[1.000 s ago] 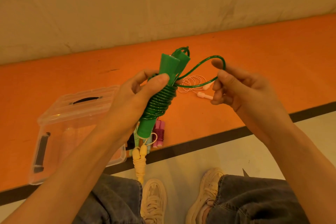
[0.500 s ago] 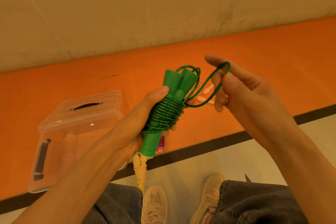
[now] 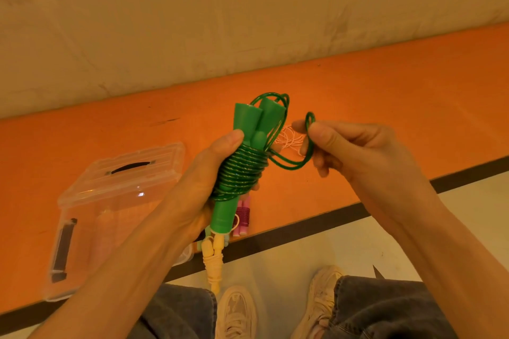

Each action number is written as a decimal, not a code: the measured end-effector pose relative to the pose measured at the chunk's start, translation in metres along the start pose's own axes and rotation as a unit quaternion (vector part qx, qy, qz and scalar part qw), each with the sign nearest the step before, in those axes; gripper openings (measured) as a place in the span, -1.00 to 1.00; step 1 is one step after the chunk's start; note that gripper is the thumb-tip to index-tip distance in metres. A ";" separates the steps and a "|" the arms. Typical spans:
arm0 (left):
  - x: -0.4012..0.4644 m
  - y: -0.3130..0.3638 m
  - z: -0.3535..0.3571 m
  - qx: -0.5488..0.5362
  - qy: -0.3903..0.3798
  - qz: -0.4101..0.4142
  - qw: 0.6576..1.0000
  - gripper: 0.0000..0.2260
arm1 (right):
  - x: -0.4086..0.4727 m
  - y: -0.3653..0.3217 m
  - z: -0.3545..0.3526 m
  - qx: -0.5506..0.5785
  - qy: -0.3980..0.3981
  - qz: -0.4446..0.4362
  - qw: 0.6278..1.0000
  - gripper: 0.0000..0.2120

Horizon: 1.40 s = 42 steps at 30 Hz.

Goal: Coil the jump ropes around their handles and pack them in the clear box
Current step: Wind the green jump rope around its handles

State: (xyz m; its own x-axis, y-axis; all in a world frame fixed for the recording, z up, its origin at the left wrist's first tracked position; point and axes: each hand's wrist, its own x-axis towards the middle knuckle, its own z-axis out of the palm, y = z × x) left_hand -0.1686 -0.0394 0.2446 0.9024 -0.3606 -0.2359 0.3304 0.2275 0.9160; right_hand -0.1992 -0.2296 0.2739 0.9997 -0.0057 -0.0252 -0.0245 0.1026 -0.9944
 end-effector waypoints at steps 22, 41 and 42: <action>-0.006 0.002 0.003 0.038 -0.046 0.002 0.998 -0.41 | -0.002 -0.005 0.002 0.054 0.005 0.145 0.988 -0.78; -0.008 0.009 -0.003 0.058 -0.110 0.013 0.992 -0.41 | -0.001 -0.008 0.003 0.283 -0.041 0.243 0.927 -0.73; -0.008 0.010 -0.004 0.060 -0.113 0.014 0.992 -0.41 | -0.001 -0.008 0.003 0.286 -0.048 0.241 0.926 -0.75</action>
State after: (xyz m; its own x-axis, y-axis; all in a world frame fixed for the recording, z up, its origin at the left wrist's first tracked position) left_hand -0.1716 -0.0311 0.2540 0.8205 -0.5531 -0.1441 0.2595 0.1359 0.9561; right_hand -0.2001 -0.2279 0.2824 0.8705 0.2641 -0.4152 -0.4873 0.5805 -0.6523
